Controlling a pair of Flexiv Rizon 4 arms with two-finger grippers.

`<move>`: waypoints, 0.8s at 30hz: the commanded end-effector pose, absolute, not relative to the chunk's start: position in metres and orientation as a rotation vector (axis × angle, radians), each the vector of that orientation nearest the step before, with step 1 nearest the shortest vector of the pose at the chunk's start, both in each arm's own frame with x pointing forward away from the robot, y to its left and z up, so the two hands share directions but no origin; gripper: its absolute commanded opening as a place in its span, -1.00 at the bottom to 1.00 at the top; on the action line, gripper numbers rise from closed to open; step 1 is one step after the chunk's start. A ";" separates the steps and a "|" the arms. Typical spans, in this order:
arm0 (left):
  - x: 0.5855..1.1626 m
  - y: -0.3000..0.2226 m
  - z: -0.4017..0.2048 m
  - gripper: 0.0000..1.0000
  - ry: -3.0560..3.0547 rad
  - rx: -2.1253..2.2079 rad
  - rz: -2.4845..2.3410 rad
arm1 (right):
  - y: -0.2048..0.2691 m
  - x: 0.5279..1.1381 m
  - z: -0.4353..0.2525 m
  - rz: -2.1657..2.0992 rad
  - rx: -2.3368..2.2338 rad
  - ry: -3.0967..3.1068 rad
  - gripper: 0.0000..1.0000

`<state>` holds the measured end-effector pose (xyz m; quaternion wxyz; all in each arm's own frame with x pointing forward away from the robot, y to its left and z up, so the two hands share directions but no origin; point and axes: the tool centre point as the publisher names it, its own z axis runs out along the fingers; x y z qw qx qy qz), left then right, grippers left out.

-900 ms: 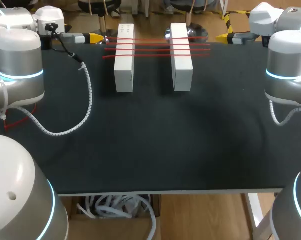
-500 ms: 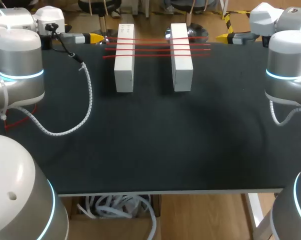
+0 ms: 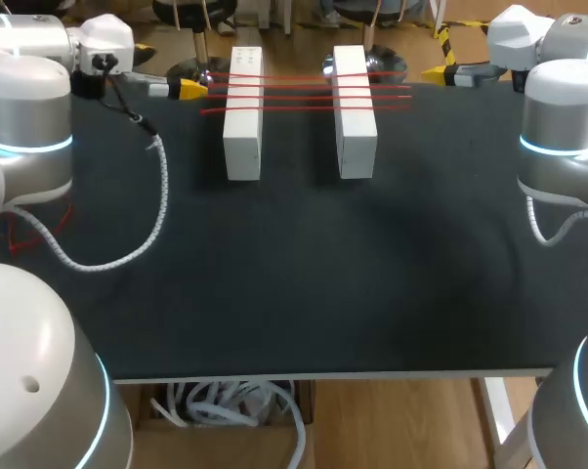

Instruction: Grab the tape and strap the tape.

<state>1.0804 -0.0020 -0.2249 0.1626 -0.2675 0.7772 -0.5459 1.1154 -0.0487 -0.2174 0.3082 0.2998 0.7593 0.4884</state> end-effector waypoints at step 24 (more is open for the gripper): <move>1.083 -0.033 -0.229 1.00 2.422 -0.040 -1.513 | -0.049 1.115 -0.217 1.291 0.793 2.009 1.00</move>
